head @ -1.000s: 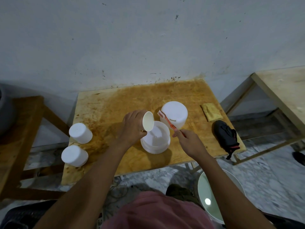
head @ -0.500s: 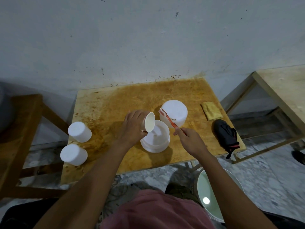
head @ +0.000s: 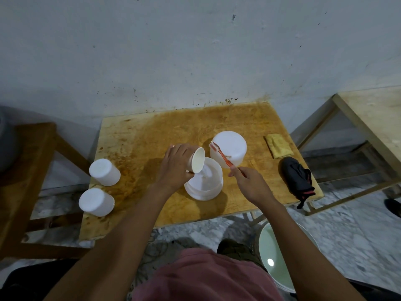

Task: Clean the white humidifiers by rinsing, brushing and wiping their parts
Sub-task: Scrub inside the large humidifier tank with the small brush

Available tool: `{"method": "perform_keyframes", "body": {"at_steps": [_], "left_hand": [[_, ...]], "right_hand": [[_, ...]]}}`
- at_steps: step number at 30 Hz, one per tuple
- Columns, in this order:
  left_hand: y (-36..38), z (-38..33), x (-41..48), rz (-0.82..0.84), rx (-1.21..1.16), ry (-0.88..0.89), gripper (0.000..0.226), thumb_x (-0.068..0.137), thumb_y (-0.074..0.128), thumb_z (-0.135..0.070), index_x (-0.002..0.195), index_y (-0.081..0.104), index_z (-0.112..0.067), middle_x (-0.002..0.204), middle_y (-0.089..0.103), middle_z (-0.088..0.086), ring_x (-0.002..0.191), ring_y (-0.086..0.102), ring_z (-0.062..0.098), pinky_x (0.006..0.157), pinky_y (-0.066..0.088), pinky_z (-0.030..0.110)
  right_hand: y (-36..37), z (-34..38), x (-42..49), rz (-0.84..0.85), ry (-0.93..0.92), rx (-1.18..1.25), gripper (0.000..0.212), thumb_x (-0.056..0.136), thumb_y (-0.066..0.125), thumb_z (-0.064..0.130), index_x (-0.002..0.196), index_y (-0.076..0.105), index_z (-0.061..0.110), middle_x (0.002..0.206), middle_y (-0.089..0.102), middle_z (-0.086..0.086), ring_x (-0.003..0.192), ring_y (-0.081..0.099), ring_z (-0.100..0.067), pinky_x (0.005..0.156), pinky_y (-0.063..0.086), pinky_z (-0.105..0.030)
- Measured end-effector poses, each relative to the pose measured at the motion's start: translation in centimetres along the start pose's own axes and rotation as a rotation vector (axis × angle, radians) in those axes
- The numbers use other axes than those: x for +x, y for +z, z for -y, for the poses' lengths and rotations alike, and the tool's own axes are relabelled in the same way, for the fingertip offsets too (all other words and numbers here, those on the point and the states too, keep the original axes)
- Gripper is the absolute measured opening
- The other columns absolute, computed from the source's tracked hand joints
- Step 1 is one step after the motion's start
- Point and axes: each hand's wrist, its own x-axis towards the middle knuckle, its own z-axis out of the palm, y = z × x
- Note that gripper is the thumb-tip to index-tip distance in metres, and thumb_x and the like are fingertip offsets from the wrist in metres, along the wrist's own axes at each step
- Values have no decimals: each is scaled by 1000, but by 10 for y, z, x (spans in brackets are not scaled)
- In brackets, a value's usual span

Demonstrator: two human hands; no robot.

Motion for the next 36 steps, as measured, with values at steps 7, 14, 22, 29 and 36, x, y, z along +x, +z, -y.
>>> {"method": "perform_keyframes", "body": {"at_steps": [7, 14, 22, 29, 36], "left_hand": [[1, -1, 1, -5, -2, -1, 83, 61, 88, -25, 134, 51, -19, 129, 55, 2, 125, 47, 26, 111, 30, 47], [1, 1, 0, -19, -88, -62, 84, 62, 87, -25, 136, 50, -18, 132, 54, 1, 126, 45, 24, 111, 28, 42], [-2, 4, 0, -30, -58, -16, 85, 58, 89, -22, 134, 51, -19, 129, 55, 1, 123, 47, 25, 108, 33, 44], [-1, 3, 1, -30, -55, 0, 84, 59, 90, -25, 133, 51, -19, 129, 55, 1, 123, 47, 25, 108, 34, 46], [-4, 0, 1, -46, -104, -49, 82, 61, 89, -22, 134, 52, -16, 130, 56, 4, 124, 48, 28, 105, 34, 42]], "right_hand": [[0, 1, 0, 10, 2, 10, 38, 103, 40, 43, 89, 69, 23, 59, 52, 4, 57, 50, -12, 60, 39, -34], [0, -1, 1, 11, -3, 20, 38, 102, 40, 45, 87, 69, 25, 59, 54, 4, 58, 52, -13, 60, 41, -35], [0, -2, 2, 25, 7, 9, 39, 102, 39, 46, 87, 69, 27, 62, 56, 2, 61, 55, -15, 62, 42, -34], [0, 1, 3, 27, 11, 15, 39, 102, 39, 46, 88, 69, 26, 68, 60, -4, 63, 55, -17, 63, 41, -34], [0, 1, 2, 22, 8, 14, 39, 103, 39, 45, 90, 70, 24, 67, 60, -3, 63, 55, -16, 62, 41, -34]]}}
